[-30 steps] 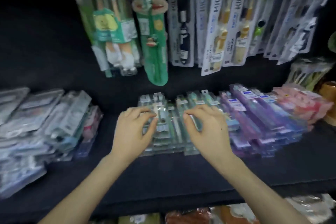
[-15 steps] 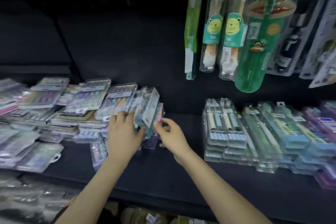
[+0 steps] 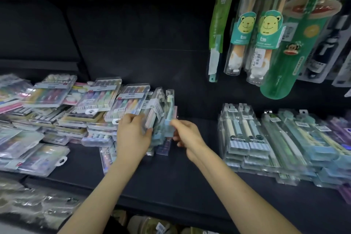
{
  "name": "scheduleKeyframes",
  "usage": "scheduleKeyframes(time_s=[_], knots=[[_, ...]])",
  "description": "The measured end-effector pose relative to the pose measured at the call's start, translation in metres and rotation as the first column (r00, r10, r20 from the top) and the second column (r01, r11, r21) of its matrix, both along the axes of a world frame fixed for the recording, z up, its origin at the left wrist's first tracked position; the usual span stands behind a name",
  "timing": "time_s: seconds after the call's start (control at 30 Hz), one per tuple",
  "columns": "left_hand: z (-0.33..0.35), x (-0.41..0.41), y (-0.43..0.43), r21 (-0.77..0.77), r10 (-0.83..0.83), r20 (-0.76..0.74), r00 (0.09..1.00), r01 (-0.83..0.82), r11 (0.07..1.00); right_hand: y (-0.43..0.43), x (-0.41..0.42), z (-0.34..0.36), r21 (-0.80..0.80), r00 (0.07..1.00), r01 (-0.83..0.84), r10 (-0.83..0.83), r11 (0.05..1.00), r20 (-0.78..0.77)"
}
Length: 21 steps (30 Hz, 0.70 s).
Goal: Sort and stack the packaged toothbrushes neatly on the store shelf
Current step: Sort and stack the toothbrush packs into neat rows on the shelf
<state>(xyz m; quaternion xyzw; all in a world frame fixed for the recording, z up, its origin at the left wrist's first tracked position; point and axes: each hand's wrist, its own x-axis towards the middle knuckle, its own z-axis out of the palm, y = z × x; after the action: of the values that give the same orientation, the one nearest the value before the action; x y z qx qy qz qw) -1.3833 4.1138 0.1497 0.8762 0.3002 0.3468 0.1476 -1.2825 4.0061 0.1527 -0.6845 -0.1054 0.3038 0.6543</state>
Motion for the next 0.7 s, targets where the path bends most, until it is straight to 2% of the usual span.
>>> scheduleKeyframes(time_s=[0.17,0.27,0.37,0.53,0.7], knots=[[0.010,0.010,-0.006,0.043,0.075,-0.122,0.990,-0.070,0.997,-0.053,-0.002,-0.009,-0.037,0.999,0.025,-0.024,0.999,0.028],[0.018,0.014,-0.008,0.046,0.100,-0.189,0.977,-0.093,0.995,-0.082,-0.008,-0.010,0.021,0.998,0.012,-0.010,1.000,-0.065],[0.021,0.015,-0.012,0.023,0.091,-0.264,0.960,-0.088,0.996,-0.106,-0.015,-0.007,0.120,0.982,-0.053,0.073,0.991,-0.176],[0.026,0.006,-0.019,-0.235,0.031,-0.120,0.992,-0.059,0.970,-0.142,-0.024,-0.011,0.169,0.935,-0.129,0.176,0.977,-0.308],[0.024,-0.013,-0.034,-0.340,-0.017,0.053,0.998,0.034,0.940,-0.175,-0.027,-0.024,0.077,0.912,-0.136,0.155,0.988,-0.379]])
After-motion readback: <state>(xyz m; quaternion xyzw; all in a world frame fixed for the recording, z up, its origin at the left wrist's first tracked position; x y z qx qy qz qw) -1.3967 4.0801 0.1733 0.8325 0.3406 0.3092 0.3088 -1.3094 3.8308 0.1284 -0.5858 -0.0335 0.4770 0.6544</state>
